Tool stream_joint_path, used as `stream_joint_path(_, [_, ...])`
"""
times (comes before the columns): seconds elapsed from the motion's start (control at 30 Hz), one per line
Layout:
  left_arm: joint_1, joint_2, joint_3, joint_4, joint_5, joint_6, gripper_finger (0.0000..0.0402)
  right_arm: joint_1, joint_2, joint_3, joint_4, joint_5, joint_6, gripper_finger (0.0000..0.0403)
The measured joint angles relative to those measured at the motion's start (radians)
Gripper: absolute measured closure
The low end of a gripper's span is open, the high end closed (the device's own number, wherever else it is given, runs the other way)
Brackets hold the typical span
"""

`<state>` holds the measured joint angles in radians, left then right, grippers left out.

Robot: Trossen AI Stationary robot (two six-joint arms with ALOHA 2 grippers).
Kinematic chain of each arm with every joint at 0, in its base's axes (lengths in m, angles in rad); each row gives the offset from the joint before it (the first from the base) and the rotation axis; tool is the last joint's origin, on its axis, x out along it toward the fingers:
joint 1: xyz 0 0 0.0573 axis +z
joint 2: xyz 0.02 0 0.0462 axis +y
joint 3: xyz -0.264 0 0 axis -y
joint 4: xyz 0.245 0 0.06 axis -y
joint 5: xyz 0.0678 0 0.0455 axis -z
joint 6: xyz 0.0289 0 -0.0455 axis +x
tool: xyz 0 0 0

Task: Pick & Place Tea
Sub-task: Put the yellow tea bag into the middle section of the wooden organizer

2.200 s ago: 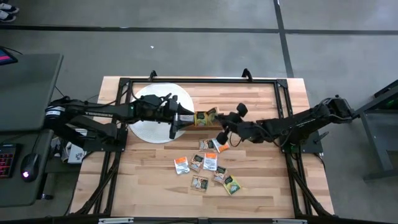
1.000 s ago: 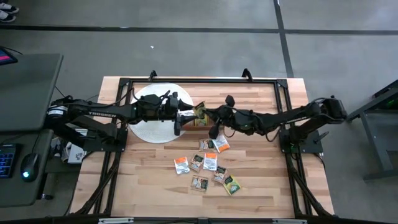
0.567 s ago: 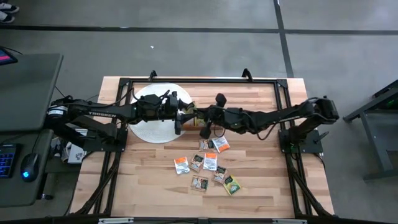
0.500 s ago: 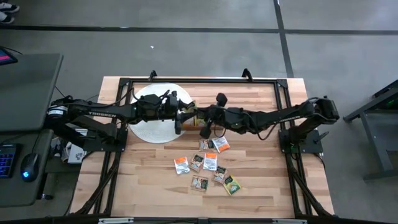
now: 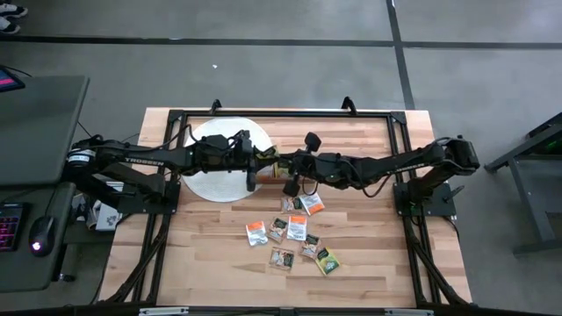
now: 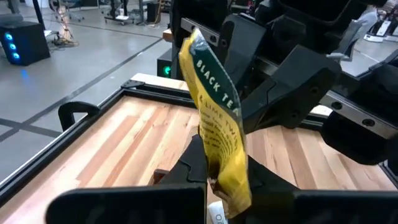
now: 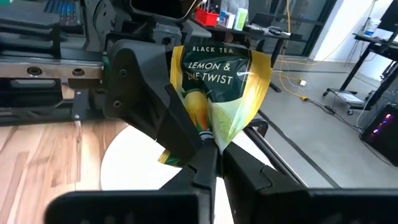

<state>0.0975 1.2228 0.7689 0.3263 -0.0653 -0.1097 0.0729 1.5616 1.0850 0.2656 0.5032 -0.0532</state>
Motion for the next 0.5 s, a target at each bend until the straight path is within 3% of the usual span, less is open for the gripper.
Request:
stream_joint_path(0.23, [-0.001,0.000,0.003,0.004,0.044,0.014,0.0400,-0.001,-0.055,-0.001,-0.075,-0.058,0.000,0.0320])
stream_joint_path(0.5, [0.003,0.000,-0.003,-0.038,0.139,0.053,0.0401,-0.043,-0.150,0.015,-0.264,-0.341,0.053,0.0261])
